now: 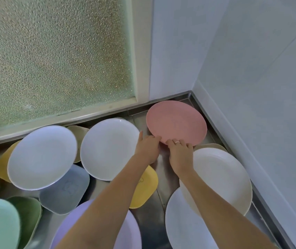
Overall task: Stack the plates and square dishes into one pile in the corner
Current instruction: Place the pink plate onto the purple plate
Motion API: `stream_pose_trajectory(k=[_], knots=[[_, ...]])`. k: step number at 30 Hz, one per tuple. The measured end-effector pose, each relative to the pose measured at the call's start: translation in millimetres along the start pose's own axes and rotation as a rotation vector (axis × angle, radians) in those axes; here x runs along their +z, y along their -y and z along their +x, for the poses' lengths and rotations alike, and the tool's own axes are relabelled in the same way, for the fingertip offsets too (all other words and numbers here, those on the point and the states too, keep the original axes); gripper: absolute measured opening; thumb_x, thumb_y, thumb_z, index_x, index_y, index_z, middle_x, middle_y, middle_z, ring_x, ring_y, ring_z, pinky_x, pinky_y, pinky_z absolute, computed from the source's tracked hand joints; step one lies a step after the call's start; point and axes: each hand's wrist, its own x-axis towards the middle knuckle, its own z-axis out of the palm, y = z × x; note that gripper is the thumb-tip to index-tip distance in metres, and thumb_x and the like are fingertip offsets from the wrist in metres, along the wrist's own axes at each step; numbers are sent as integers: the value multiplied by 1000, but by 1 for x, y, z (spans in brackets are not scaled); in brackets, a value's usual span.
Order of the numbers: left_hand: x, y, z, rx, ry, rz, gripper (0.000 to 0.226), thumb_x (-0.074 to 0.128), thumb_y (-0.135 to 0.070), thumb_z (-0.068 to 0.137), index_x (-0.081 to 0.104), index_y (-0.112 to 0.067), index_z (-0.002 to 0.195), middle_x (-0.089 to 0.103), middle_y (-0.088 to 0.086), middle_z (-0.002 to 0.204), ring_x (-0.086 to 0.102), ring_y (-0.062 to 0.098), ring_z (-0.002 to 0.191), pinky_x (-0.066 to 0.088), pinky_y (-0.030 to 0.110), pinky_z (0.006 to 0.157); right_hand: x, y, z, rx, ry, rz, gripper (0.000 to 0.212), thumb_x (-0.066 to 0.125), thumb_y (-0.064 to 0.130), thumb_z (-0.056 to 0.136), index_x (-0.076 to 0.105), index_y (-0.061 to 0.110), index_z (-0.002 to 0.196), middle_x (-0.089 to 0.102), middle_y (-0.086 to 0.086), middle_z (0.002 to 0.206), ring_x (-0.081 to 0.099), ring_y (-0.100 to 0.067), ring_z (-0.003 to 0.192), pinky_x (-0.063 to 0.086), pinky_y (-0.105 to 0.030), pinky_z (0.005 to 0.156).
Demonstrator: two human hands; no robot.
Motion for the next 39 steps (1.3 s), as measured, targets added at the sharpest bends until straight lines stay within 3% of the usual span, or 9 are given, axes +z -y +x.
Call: stream_pose_trajectory(k=[8,12,14,17,21,24,28,32,39], knots=[[-36,5,-28,-149,-265,-234,41,24,-31,99,45,-23,133,68,8,111,56,25,115,-1,45,118,-29,24,-23,-39,-320,131,34,74,-5,62,69,9,92,69,-8,83,62,-30,77,48,-35,73],[-58,26,-54,-295,-262,-685,46,35,-33,98,31,-21,143,62,14,120,56,31,103,38,41,98,-32,49,-58,-163,-393,206,33,54,1,71,63,17,99,63,-3,83,56,-26,79,38,-33,75],[-64,43,-70,-370,-251,-894,53,42,-23,95,26,-27,145,56,13,123,51,27,96,43,36,80,-36,68,-75,-231,-383,239,35,49,5,73,58,21,103,62,0,85,54,-23,82,38,-33,76],[-67,74,-103,-507,-266,-1166,59,37,-3,89,34,-31,140,48,4,123,48,30,104,53,43,81,-42,94,-100,-313,-370,273,34,51,4,75,61,21,103,62,3,85,54,-21,81,39,-30,78],[-53,118,-169,-616,-361,-1134,67,31,-1,85,31,-35,142,53,9,127,52,36,108,51,54,90,-45,129,-141,-493,-254,316,25,50,14,80,64,20,100,62,3,83,51,-18,80,39,-28,77],[-36,144,-228,-612,-397,-1117,62,36,-3,88,31,-27,145,52,16,134,51,37,118,45,39,93,-51,154,-174,-603,-114,378,17,53,27,84,67,21,91,63,4,78,54,-18,76,42,-33,76],[-15,167,-302,-554,-374,-1035,54,43,-8,85,46,-23,137,55,-2,127,51,22,117,42,38,96,-45,163,-201,-260,-110,253,40,44,35,88,56,20,123,69,-3,104,62,-27,100,32,-41,99],[11,172,-342,-554,-321,-1053,57,37,-1,85,45,-27,136,56,-8,121,52,23,116,44,39,95,-28,163,-219,260,113,242,59,49,25,90,24,25,143,49,-5,136,39,-30,130,25,-53,107],[45,163,-360,-414,-287,-892,58,36,0,90,35,-24,143,55,3,128,51,27,116,38,33,91,12,162,-279,274,392,367,59,34,18,90,21,11,147,32,-12,148,32,-32,134,38,-47,102]])
